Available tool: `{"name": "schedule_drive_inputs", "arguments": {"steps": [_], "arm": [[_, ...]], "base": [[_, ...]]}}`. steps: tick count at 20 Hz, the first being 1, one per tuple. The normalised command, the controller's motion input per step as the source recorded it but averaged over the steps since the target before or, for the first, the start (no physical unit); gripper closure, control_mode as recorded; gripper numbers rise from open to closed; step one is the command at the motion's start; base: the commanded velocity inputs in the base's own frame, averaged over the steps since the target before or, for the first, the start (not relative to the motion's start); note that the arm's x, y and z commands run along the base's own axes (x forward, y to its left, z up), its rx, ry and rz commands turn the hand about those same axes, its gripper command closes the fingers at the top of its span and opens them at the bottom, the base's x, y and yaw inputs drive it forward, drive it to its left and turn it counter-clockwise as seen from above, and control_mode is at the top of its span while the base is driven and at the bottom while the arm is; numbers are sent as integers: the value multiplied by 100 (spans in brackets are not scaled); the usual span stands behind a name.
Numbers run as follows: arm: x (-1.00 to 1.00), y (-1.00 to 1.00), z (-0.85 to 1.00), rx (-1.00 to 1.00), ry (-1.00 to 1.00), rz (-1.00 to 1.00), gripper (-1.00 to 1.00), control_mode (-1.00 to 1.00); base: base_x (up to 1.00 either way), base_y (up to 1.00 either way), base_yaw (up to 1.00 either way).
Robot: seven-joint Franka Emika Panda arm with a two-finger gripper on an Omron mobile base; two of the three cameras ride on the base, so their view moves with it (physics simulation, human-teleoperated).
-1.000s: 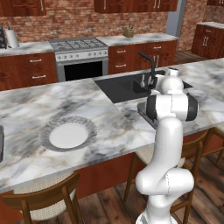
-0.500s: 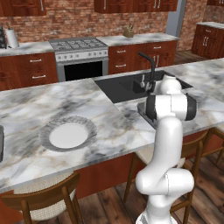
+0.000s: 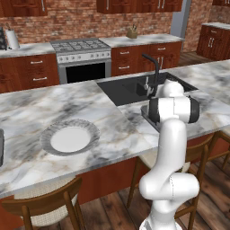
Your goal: Place one cooked food and one vegetable from the large plate to each tupperware container.
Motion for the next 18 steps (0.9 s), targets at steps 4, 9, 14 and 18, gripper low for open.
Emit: {"name": "schedule_drive_inputs", "arguments": {"steps": [4, 9, 14, 18], "arm": [[0, 17, 0, 0, 1, 0, -100, -100], [0, 2, 0, 0, 0, 0, -100, -100], [-5, 0, 20, 0, 0, -3, -100, -100], [-49, 55, 96, -2, -3, 1, -100, -100]], "base": [[0, 0, 0], [0, 0, 0], [0, 0, 0], [0, 0, 0]]}}
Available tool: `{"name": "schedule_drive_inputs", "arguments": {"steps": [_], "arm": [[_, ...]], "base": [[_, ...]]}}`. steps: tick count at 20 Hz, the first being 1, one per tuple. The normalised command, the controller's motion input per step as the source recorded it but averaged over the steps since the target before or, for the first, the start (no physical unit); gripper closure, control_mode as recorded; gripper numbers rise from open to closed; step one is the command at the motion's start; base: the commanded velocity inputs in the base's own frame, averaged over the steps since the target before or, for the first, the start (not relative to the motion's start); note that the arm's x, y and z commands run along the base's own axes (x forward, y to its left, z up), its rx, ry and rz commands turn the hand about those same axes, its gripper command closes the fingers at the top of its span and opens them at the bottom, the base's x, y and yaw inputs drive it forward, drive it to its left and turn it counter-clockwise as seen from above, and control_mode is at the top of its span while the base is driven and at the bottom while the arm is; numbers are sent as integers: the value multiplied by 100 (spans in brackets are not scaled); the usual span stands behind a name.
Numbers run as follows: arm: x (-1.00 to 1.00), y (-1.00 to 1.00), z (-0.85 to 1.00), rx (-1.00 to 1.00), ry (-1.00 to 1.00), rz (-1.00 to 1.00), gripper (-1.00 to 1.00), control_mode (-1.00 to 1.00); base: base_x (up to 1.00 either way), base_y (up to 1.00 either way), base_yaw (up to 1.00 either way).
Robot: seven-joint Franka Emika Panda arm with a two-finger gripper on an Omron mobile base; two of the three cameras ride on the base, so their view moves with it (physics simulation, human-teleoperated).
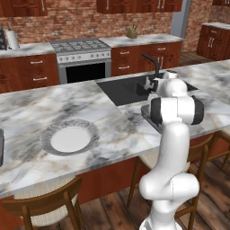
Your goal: Place one cooked food and one vegetable from the large plate to each tupperware container.
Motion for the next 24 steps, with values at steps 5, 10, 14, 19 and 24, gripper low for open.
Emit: {"name": "schedule_drive_inputs", "arguments": {"steps": [5, 10, 14, 19, 24], "arm": [[-94, 100, 95, -15, -17, 9, -100, -100], [-100, 100, 30, -14, -15, 31, -100, -100], [-100, 100, 2, -2, -20, 33, -100, -100], [-89, 100, 0, -6, -7, 32, -100, -100], [-33, 100, 0, -10, 1, 27, -100, -100]], "base": [[0, 0, 0], [0, 0, 0], [0, 0, 0], [0, 0, 0], [0, 0, 0]]}}
